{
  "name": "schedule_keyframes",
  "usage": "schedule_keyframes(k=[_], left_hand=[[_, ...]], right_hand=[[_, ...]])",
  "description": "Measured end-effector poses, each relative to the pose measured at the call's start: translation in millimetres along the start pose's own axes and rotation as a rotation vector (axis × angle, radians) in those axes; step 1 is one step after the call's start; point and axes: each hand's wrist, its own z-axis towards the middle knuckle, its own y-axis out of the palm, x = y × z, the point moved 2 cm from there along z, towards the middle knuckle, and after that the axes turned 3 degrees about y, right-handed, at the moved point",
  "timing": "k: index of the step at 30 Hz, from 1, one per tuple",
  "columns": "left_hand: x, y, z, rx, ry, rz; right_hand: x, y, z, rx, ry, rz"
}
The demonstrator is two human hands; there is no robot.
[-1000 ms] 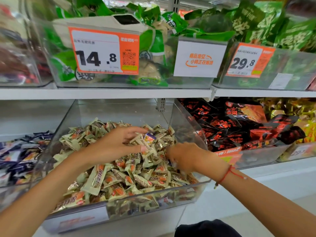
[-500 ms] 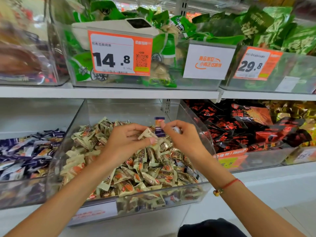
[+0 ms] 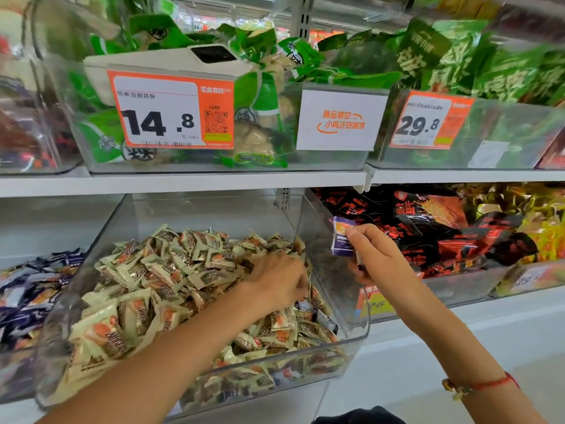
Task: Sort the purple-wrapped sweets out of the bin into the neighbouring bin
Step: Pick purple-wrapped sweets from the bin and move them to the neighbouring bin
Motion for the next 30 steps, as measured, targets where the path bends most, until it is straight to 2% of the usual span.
schedule_keyframes(k=[2,4,8,10,13,16,19,22,26,30], left_hand=[[1,13,14,-0.148,-0.037,0.138],[0,22,22,-0.227,-0.081,0.181],[-6,29,25,-0.258,-0.107,0.144],[-4,28,19,-0.217,-0.085,0.102],[-1,21,5,-0.07,-0.048,-0.053],[-8,0,-12,0.074,-0.084,-0.281],[-14,-31,-32,0.195,-0.136,-0.68],[-4,-46,-51,0.215,-0.167,-1.067],[11,-42,-61,0.31,-0.187,-1.266],[28,-40,-60,0.336,-0.138,-1.291]], right_hand=[[2,-7,-7,-0.065,0.076,0.076],[5,-15,-12,-0.095,0.116,0.125],[7,-17,-17,-0.074,0.084,0.155],[7,-15,-17,-0.065,0.054,0.167],[5,-12,-18,-0.067,0.028,0.148],[3,-11,-17,-0.074,-0.008,0.037],[2,-6,-18,-0.082,-0.034,0.003],[-2,9,-15,-0.071,-0.059,0.031],[-7,28,-8,0.018,-0.066,0.165],[-8,33,-6,0.072,-0.208,0.079]])
